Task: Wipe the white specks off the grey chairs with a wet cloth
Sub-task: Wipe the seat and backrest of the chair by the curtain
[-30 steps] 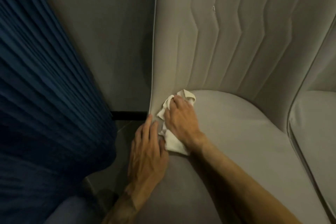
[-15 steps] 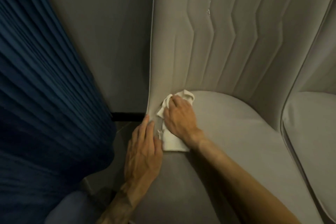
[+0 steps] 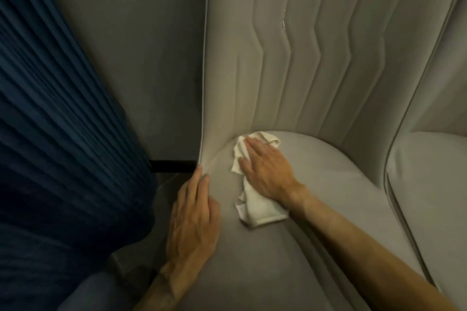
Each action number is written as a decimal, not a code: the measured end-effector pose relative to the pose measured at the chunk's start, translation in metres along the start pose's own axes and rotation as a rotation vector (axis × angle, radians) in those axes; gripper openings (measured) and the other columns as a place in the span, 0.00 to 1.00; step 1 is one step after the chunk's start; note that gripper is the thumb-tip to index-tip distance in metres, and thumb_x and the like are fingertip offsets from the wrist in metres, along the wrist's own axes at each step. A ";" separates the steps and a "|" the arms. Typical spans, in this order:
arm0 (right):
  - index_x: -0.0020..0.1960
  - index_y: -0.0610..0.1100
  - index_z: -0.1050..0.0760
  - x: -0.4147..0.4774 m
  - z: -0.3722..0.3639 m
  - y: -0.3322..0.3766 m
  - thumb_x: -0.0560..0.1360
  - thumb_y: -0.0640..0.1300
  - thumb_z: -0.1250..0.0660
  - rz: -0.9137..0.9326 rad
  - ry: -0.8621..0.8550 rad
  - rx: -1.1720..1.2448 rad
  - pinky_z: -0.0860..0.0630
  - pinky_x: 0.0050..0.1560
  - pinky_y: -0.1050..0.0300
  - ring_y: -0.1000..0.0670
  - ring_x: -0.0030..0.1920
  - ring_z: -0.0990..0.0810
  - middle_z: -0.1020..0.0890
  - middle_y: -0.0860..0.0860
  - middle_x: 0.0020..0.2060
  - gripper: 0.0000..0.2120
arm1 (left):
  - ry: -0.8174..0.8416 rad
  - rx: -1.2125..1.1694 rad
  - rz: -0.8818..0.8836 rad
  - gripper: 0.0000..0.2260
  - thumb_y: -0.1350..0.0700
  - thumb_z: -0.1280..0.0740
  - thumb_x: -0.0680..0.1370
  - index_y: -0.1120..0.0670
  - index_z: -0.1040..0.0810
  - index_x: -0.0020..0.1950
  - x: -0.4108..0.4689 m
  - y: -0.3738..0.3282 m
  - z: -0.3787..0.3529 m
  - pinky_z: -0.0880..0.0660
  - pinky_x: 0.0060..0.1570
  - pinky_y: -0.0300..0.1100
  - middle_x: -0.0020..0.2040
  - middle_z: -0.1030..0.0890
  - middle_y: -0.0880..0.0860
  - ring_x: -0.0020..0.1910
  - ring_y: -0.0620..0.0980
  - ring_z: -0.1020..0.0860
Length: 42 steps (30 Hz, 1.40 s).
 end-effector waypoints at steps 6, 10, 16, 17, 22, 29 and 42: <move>0.84 0.42 0.46 0.003 0.001 -0.012 0.86 0.56 0.51 -0.252 -0.029 -0.063 0.46 0.81 0.48 0.44 0.83 0.43 0.41 0.43 0.83 0.31 | 0.017 0.003 0.011 0.28 0.51 0.51 0.81 0.59 0.26 0.75 0.002 0.000 0.000 0.24 0.66 0.55 0.79 0.30 0.56 0.71 0.60 0.25; 0.83 0.41 0.43 0.001 -0.021 0.051 0.87 0.55 0.51 -0.021 -0.044 0.015 0.48 0.82 0.44 0.42 0.83 0.43 0.39 0.43 0.82 0.29 | 0.019 0.009 -0.018 0.29 0.50 0.52 0.81 0.59 0.27 0.77 0.001 0.000 -0.001 0.28 0.69 0.56 0.80 0.32 0.57 0.73 0.62 0.27; 0.84 0.42 0.45 -0.029 0.012 -0.073 0.88 0.50 0.51 -0.147 -0.052 -0.087 0.48 0.82 0.50 0.46 0.83 0.45 0.39 0.45 0.82 0.26 | 0.009 -0.009 -0.003 0.29 0.49 0.52 0.80 0.60 0.26 0.74 0.001 -0.002 0.002 0.26 0.67 0.59 0.79 0.31 0.57 0.71 0.64 0.27; 0.83 0.41 0.43 -0.041 0.019 -0.096 0.87 0.49 0.50 -0.209 -0.064 -0.084 0.45 0.81 0.49 0.46 0.83 0.42 0.37 0.44 0.81 0.26 | 0.022 -0.020 0.011 0.30 0.48 0.53 0.80 0.59 0.26 0.75 0.001 -0.002 0.003 0.28 0.69 0.58 0.80 0.32 0.56 0.72 0.64 0.28; 0.75 0.35 0.29 -0.076 0.030 -0.121 0.82 0.43 0.45 -0.497 -0.312 0.049 0.27 0.70 0.41 0.37 0.69 0.23 0.21 0.38 0.68 0.24 | 0.048 -0.109 0.066 0.35 0.43 0.56 0.76 0.56 0.27 0.75 0.007 -0.003 0.010 0.33 0.73 0.54 0.81 0.34 0.51 0.75 0.58 0.31; 0.78 0.38 0.32 -0.001 0.045 -0.029 0.88 0.44 0.48 -0.691 -0.718 1.019 0.36 0.77 0.51 0.44 0.74 0.28 0.24 0.42 0.72 0.21 | -0.100 -0.117 0.011 0.24 0.61 0.30 0.79 0.62 0.29 0.75 0.079 -0.021 0.036 0.26 0.66 0.60 0.76 0.32 0.62 0.68 0.66 0.26; 0.83 0.37 0.46 0.060 0.259 -0.115 0.88 0.45 0.47 -0.315 -1.321 0.407 0.50 0.85 0.49 0.46 0.84 0.45 0.42 0.43 0.83 0.27 | -0.652 -0.189 -0.369 0.32 0.50 0.41 0.84 0.62 0.48 0.84 0.256 -0.132 0.139 0.30 0.69 0.59 0.81 0.41 0.64 0.75 0.64 0.34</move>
Point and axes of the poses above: each hand's wrist, its own x-axis towards the middle knuckle, its own z-axis out of the back of the hand, y = z × x, the point moved 5 cm from there along x, towards the middle knuckle
